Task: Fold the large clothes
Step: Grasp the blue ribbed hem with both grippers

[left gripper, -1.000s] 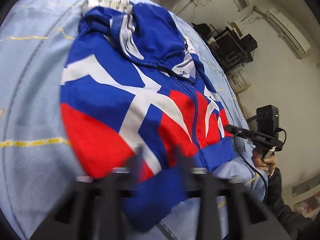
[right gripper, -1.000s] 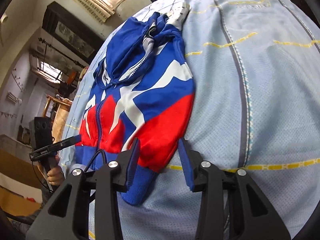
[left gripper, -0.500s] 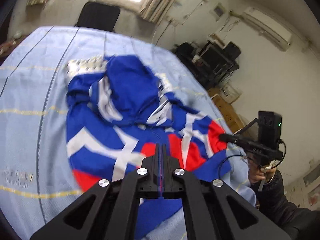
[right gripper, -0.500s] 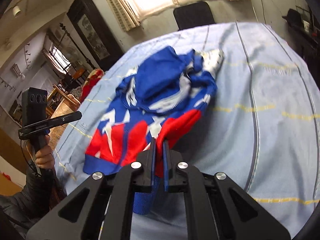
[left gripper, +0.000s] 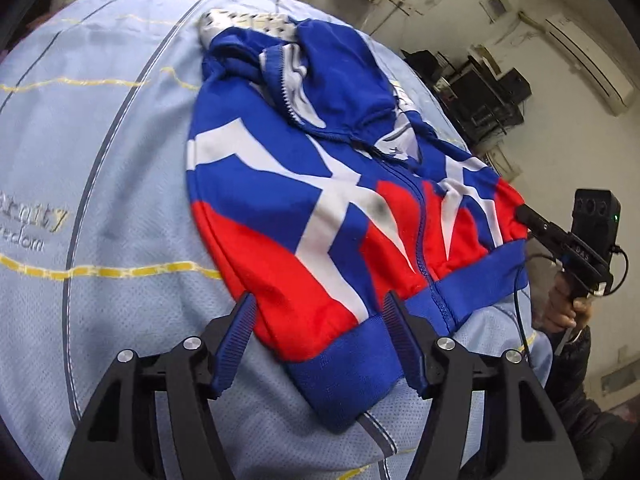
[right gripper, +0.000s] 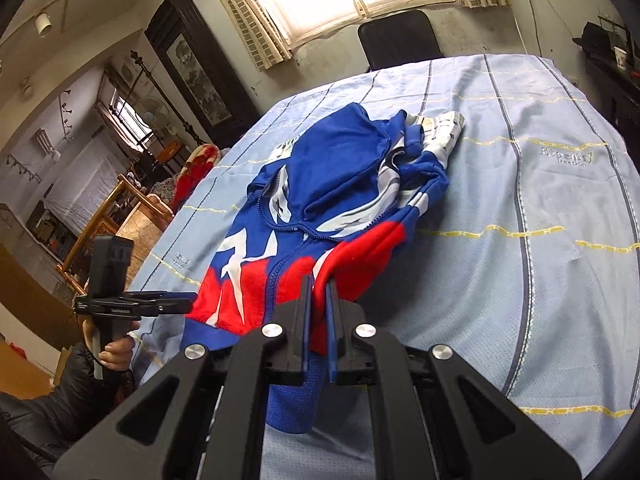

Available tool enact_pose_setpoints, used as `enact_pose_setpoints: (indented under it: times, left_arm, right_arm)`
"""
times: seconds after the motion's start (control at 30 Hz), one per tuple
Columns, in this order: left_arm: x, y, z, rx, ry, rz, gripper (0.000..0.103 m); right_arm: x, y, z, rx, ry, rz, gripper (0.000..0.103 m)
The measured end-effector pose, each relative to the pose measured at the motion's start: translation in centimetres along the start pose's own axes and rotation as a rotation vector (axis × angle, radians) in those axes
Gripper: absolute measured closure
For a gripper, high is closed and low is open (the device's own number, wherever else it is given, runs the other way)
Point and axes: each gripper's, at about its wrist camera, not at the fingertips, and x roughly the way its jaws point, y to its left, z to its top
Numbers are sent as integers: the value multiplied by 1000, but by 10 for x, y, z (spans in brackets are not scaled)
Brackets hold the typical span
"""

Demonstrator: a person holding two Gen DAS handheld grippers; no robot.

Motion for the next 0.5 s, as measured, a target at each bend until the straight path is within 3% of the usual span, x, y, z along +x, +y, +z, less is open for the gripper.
enact_pose_setpoints:
  times: [0.07, 0.13, 0.2, 0.3, 0.43, 0.5]
  left_arm:
    - [3, -3, 1, 5, 12, -52, 62]
    - [9, -5, 2, 16, 41, -25, 62]
    - [6, -2, 0, -3, 46, -17, 59]
    - [-2, 5, -5, -38, 46, -28, 48]
    - [3, -8, -5, 13, 52, 8, 36]
    - [10, -16, -1, 39, 60, 7, 38]
  right_arm:
    - [0, -5, -3, 12, 4, 4, 97]
    - [0, -10, -5, 32, 8, 14, 97]
    - [1, -13, -6, 39, 8, 15, 97]
    - [-1, -17, -10, 54, 8, 25, 97]
    - [1, -20, -13, 58, 24, 26, 97]
    - [3, -21, -13, 59, 29, 29, 97]
